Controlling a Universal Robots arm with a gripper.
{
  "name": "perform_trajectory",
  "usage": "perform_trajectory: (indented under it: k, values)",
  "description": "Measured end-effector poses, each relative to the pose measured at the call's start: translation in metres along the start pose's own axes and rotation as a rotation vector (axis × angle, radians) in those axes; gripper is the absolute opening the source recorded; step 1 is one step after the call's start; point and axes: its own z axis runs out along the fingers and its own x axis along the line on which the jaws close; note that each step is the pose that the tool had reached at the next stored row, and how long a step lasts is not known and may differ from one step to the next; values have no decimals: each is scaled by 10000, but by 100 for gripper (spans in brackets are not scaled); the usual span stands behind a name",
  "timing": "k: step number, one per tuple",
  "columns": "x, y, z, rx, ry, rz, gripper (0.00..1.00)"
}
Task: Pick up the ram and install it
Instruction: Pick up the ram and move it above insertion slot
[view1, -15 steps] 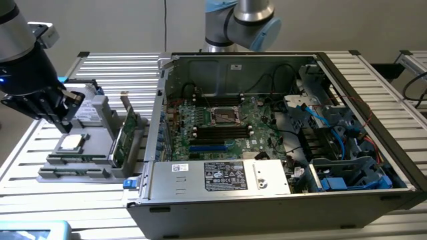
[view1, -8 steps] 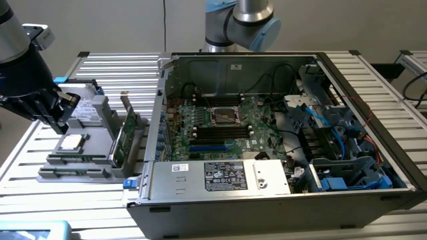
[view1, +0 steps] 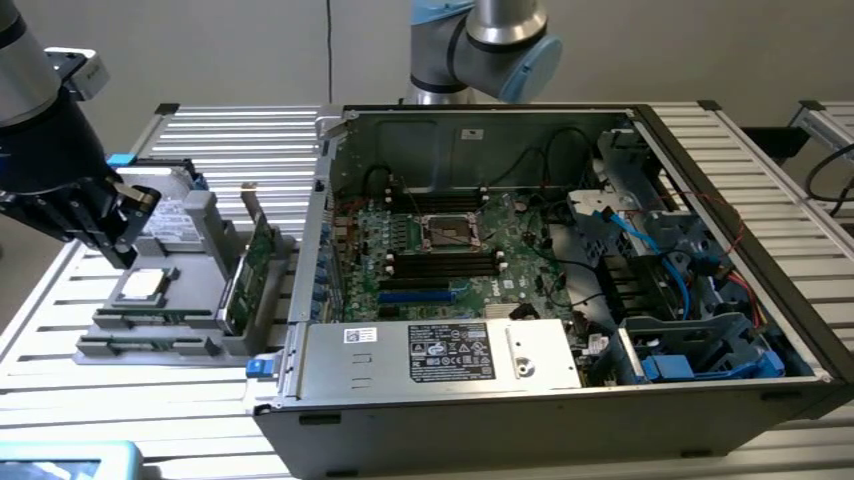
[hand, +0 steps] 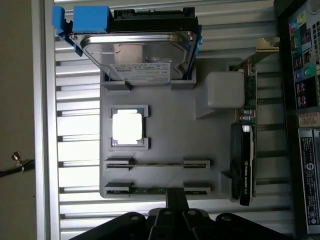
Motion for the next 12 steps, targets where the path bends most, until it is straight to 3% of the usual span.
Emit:
perform_trajectory:
  k: [2, 3, 4, 12]
  values:
    - [9, 0, 1, -2, -26, 0, 11]
    - [16, 0, 3, -10, -126, -23, 11]
    - [14, 0, 4, -8, -135, -165, 11]
    - [14, 0, 12, 26, -60, -1635, 11]
